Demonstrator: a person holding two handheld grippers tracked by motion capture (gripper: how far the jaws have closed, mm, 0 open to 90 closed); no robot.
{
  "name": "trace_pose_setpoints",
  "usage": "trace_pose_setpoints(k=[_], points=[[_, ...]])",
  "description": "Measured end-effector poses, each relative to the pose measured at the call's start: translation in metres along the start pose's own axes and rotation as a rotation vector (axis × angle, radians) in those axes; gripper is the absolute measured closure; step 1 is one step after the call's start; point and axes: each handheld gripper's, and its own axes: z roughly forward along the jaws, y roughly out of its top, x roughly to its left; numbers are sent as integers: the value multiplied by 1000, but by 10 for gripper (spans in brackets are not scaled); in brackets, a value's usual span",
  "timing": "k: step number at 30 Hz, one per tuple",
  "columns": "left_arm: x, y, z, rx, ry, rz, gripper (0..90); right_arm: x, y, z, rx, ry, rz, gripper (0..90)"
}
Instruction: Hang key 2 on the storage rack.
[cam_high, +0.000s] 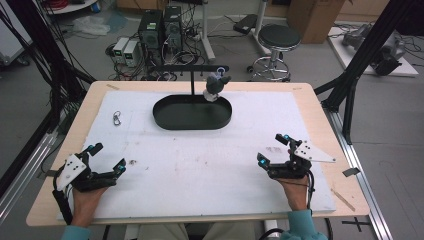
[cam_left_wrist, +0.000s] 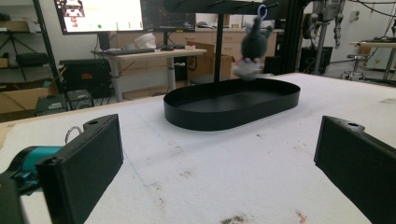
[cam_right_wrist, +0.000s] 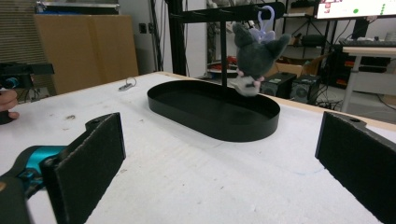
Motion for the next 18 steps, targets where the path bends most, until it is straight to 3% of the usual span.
trace_pose_setpoints(k=[18], points=[[1, 2, 1, 13, -3, -11, 17, -2, -15, -1, 20, -15, 3, 7]])
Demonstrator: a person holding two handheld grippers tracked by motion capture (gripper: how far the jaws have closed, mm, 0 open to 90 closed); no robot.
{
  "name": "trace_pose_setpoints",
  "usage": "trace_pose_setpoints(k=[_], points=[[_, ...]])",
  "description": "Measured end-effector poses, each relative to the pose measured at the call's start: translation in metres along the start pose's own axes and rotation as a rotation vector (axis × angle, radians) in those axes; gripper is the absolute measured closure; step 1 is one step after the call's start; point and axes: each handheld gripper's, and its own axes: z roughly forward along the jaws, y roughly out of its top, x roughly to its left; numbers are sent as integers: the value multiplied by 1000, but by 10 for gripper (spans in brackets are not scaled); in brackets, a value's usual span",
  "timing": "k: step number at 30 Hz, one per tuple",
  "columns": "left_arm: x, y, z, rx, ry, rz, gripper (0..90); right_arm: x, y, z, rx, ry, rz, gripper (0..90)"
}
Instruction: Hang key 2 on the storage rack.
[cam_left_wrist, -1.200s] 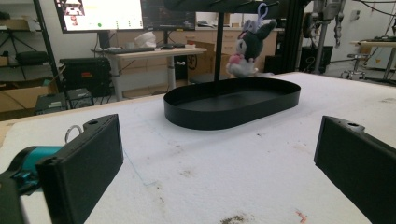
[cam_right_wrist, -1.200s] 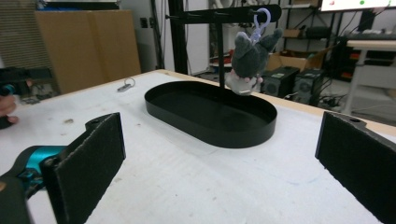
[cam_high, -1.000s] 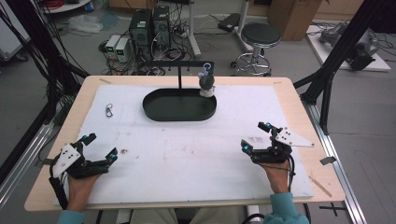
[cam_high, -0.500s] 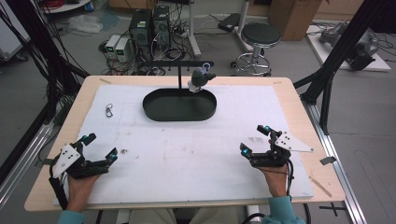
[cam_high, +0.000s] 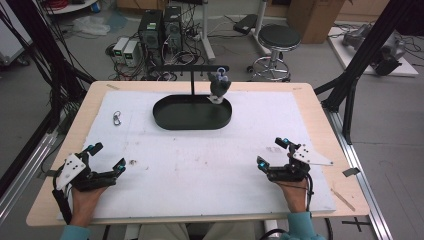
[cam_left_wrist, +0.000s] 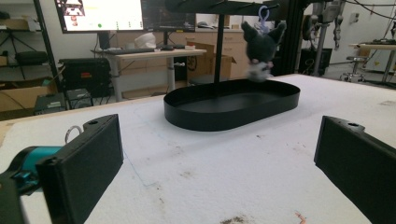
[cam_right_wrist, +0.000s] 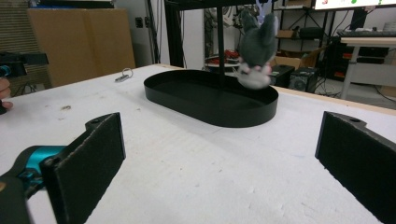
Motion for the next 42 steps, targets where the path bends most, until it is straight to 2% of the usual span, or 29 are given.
trace_pose_setpoints(k=[2, 6, 12, 19, 22, 24, 27, 34, 42], points=[[0, 4, 1, -2, -6, -2, 17, 0, -2, -1, -1, 0, 15, 7], [3, 13, 3, -3, -1, 13, 17, 0, -4, 0, -5, 4, 10, 7], [16, 32, 8, 58, 5, 42, 17, -2, -5, -4, -29, 3, 13, 8], [31, 57, 17, 139, -3, 89, 17, -5, -10, -13, -88, -36, 15, 8], [38, 66, 23, 165, 0, 94, 17, -6, -14, -15, -92, -52, 17, 8], [43, 69, 27, 181, 1, 89, 17, -7, -17, -16, -94, -47, 23, 8], [50, 72, 34, 213, 3, 103, 17, -6, -20, -15, -90, -54, 18, 7], [66, 80, 50, 280, 3, 114, 17, -5, -21, -15, -105, -57, 16, 8], [85, 88, 72, 383, 2, 128, 17, -4, -22, -14, -107, -57, 21, 7]])
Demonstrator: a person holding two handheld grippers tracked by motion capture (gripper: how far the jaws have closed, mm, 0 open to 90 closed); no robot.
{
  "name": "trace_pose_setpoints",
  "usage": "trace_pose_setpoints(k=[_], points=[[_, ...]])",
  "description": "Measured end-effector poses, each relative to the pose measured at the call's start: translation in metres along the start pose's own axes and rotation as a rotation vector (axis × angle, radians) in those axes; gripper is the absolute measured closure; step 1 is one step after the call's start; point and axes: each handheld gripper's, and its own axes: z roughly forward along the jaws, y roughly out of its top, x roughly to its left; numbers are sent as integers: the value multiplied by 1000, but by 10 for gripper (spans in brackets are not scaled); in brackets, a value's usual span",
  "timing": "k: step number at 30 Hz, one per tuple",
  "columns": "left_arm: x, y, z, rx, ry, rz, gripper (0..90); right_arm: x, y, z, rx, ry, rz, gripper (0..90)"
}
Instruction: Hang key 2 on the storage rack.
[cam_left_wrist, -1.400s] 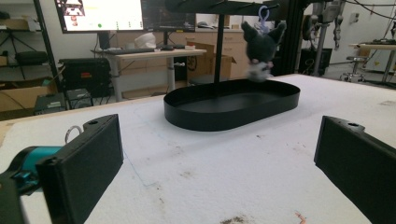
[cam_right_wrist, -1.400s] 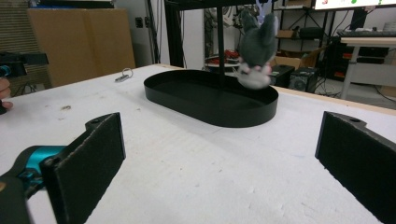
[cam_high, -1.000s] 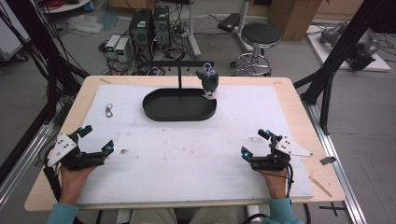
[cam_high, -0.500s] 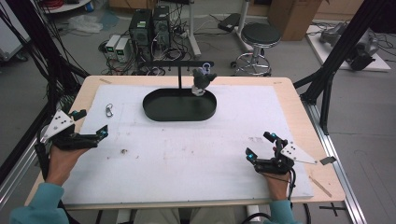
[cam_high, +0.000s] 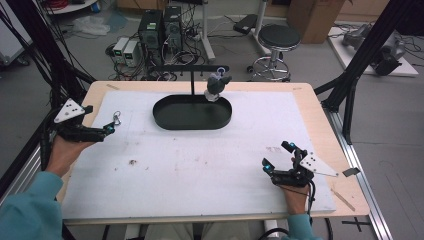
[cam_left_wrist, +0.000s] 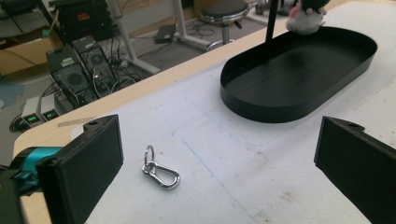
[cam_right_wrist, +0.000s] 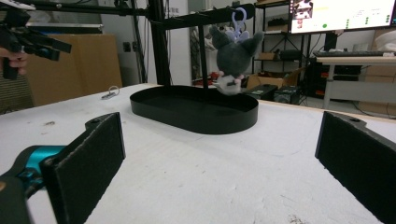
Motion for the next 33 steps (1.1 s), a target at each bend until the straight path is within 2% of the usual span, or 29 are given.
trace_pose_setpoints(k=[7, 12, 19, 25, 32, 33], points=[[14, 12, 17, 68, -3, 9, 17, 0, -1, 1, 4, 3, -3, 7], [18, 20, 26, 129, 2, 26, 17, 0, -1, 1, 5, -1, 1, 7], [22, 29, 36, 182, 9, 26, 17, 0, -3, 1, 9, 9, 14, 7], [32, 29, 48, 224, 24, 2, 17, 0, -3, 2, 12, 17, 17, 7], [49, 24, 64, 263, 31, -92, 17, -2, -5, 3, 9, 31, 43, 7], [51, 24, 67, 275, 31, -89, 17, -2, -5, 3, 16, 32, 46, 7]])
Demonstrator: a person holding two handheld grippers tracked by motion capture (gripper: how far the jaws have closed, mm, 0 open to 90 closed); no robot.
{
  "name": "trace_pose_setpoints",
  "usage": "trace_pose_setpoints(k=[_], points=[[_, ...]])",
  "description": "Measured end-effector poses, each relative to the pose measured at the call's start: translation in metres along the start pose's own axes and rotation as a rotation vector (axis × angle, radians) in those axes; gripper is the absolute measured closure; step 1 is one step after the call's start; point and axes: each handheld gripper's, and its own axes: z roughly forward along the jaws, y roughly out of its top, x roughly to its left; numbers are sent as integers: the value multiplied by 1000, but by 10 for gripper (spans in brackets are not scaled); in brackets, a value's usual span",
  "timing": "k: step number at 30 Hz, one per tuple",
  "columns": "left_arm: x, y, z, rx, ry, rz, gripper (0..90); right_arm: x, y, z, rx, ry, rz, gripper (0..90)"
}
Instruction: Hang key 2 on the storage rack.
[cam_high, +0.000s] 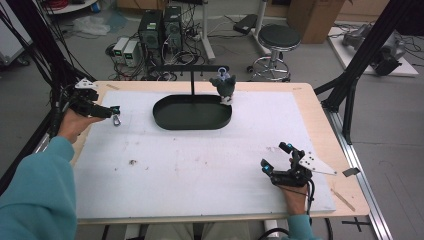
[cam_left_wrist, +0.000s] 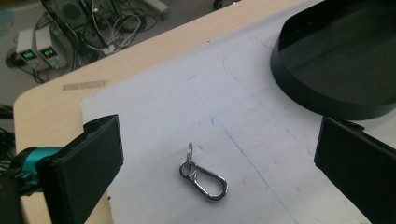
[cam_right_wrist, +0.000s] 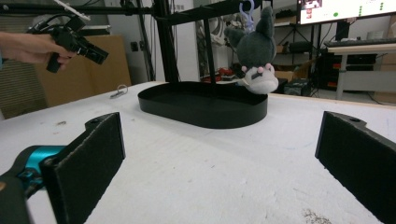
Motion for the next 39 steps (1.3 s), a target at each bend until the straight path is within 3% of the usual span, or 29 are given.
trace_pose_setpoints(k=[9, 11, 15, 22, 25, 28, 31, 36, 39], points=[[8, 4, 19, 40, 1, -14, 17, 4, -1, 1, 1, -48, -30, 7], [11, 3, 22, 38, -4, -34, 17, 5, -2, 1, 0, -48, -38, 7], [14, -2, 29, 68, -5, -39, 17, 5, -2, 1, -6, -47, -42, 8], [17, -5, 35, 77, -14, -49, 32, 7, -2, 1, -9, -49, -61, 7], [21, -7, 36, 68, -33, -75, 33, 7, -3, 0, -9, -48, -73, 8], [24, -10, 37, 89, -29, -76, 33, 8, -3, 0, -15, -49, -71, 8], [25, -11, 38, 109, -21, -63, 107, 8, -3, 0, -17, -48, -77, 8], [25, -14, 43, 136, -14, -55, 151, 8, -3, 0, -20, -46, -78, 7], [26, -15, 46, 137, -18, -69, 189, 8, -3, 0, -18, -48, -75, 7]])
